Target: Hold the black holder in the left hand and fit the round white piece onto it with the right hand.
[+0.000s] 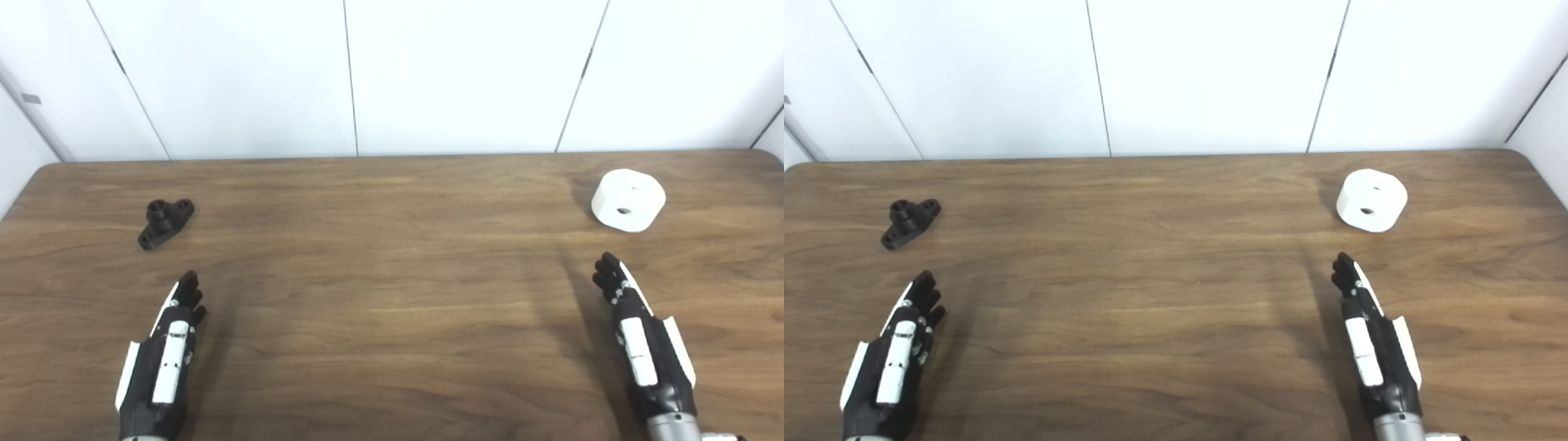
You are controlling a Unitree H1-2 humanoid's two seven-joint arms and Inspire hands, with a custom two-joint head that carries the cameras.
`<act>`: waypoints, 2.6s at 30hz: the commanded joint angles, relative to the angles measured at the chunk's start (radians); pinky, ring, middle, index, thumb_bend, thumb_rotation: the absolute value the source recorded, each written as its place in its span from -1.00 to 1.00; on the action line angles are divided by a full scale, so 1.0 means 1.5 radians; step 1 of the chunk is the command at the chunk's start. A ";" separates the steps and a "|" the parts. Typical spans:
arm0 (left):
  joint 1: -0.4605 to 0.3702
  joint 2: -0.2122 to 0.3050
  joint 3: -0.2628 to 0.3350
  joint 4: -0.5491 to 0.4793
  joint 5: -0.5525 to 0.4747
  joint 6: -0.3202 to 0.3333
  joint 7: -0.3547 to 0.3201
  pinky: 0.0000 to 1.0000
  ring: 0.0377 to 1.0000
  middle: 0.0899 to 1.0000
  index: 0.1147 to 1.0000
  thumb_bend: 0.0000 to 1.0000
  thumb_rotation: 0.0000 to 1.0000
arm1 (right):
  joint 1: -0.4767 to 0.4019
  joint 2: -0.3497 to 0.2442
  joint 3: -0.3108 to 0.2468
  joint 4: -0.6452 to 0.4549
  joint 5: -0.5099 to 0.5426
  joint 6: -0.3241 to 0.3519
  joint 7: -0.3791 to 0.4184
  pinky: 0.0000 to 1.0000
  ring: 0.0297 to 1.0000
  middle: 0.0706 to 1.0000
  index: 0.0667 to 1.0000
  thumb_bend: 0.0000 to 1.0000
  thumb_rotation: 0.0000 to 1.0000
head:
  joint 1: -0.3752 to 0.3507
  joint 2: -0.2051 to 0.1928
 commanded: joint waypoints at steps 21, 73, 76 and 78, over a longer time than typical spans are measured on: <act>0.002 -0.027 -0.025 0.048 0.051 -0.082 0.010 1.00 0.97 0.94 0.85 -0.33 0.66 | 0.003 0.008 -0.011 0.092 0.060 -0.081 0.038 1.00 0.96 0.95 0.96 0.04 0.99 | 0.133 -0.141; -0.077 0.019 -0.030 -0.053 0.389 0.019 0.130 0.85 0.88 0.86 0.75 0.56 -0.66 | 0.007 -0.005 -0.041 0.087 0.097 -0.074 0.079 1.00 0.94 0.93 0.98 0.35 0.91 | 0.200 -0.165; -0.099 0.041 -0.021 -0.065 0.437 0.057 0.124 0.88 0.89 0.85 0.75 0.60 -0.51 | 0.009 -0.006 -0.042 0.080 0.094 -0.067 0.077 1.00 0.94 0.94 0.98 0.35 0.90 | 0.204 -0.160; -0.114 0.058 -0.019 -0.069 0.462 0.076 0.118 0.93 0.93 0.86 0.77 0.64 -0.42 | 0.010 -0.008 -0.041 0.076 0.092 -0.063 0.079 1.00 0.95 0.95 0.99 0.33 0.91 | 0.208 -0.159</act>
